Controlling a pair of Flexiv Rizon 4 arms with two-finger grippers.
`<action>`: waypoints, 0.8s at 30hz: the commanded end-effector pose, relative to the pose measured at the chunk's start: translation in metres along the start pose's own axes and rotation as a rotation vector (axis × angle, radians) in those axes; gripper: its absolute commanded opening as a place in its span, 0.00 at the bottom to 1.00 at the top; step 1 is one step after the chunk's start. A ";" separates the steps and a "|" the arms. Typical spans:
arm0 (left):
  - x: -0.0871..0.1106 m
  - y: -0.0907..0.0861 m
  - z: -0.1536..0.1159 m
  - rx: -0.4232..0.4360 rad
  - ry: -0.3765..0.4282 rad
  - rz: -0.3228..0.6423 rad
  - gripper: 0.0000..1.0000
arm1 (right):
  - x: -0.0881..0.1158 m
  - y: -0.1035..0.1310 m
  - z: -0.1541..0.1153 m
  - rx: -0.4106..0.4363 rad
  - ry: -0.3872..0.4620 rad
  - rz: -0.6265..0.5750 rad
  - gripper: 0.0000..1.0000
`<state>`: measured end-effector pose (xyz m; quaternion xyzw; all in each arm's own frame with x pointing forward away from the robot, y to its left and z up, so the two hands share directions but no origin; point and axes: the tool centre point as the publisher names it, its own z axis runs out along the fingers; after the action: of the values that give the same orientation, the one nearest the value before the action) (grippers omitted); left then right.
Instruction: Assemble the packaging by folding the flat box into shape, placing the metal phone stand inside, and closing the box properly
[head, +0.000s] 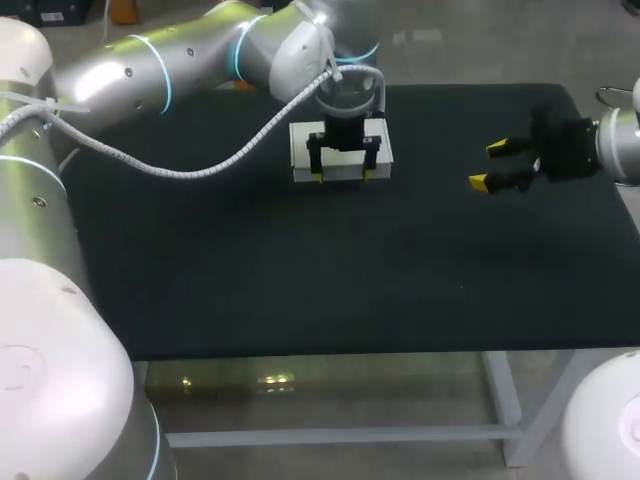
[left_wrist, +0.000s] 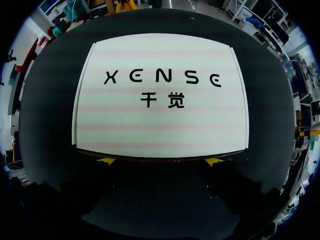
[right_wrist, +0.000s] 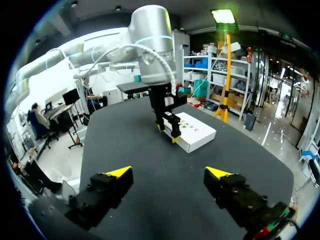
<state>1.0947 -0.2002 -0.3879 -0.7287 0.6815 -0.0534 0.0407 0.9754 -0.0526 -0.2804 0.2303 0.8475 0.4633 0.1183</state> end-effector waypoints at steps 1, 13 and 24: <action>0.005 -0.023 0.006 -0.028 -0.007 0.003 1.00 | -0.001 -0.001 -0.001 -0.004 0.005 -0.001 1.00; 0.006 -0.061 0.011 -0.027 -0.003 0.019 1.00 | -0.001 -0.001 -0.001 -0.004 0.005 -0.001 1.00; -0.007 -0.059 -0.005 0.009 0.045 0.043 1.00 | -0.001 -0.001 -0.001 -0.004 0.005 -0.001 1.00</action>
<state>1.1646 -0.1963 -0.3842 -0.7152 0.6959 -0.0584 0.0263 0.9755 -0.0526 -0.2806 0.2302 0.8474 0.4636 0.1183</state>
